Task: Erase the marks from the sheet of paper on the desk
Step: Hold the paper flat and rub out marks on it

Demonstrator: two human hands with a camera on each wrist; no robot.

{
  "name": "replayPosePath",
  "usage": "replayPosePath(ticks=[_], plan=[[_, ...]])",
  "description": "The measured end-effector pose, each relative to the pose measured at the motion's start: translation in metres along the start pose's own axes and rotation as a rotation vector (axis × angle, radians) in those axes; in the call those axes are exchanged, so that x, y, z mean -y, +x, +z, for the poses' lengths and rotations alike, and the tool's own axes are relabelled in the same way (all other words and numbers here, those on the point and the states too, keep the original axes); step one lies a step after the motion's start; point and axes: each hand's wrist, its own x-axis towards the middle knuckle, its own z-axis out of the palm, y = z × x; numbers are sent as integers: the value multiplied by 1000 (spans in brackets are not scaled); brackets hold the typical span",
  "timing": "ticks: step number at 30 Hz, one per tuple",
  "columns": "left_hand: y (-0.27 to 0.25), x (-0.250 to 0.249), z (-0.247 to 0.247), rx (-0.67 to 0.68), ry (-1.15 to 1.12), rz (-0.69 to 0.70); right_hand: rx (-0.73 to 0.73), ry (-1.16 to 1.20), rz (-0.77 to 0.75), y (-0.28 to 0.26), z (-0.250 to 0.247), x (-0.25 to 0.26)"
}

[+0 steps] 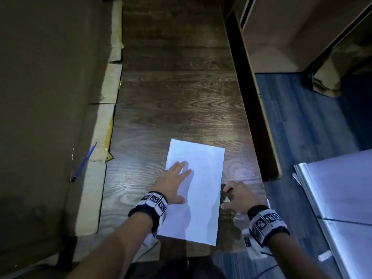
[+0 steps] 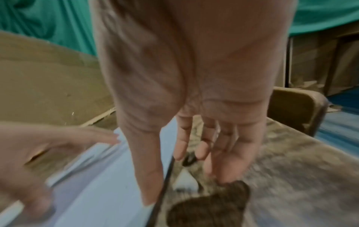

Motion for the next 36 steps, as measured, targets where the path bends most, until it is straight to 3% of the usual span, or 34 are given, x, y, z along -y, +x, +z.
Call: replayPosePath(ticks=[7, 11, 15, 22, 23, 25, 28, 36], plan=[[6, 12, 16, 25, 46, -21, -139, 21, -68, -1, 29, -12], [4, 12, 25, -20, 33, -38, -207, 106, -60, -2, 23, 1], [-2, 7, 32, 7, 44, -65, -335, 208, -179, 5, 11, 28], [8, -4, 26, -145, 92, -115, -773, 267, -295, 36, -10, 58], [12, -7, 24, -169, 103, -122, -749, 223, -334, 40, -9, 60], [21, -11, 23, -186, 118, -123, -559, 61, -394, 48, -2, 62], [34, -15, 22, -132, 80, -101, -342, -124, -395, 63, 8, 61], [42, -11, 20, -65, 1, -105, -264, -134, -315, 83, -3, 71]])
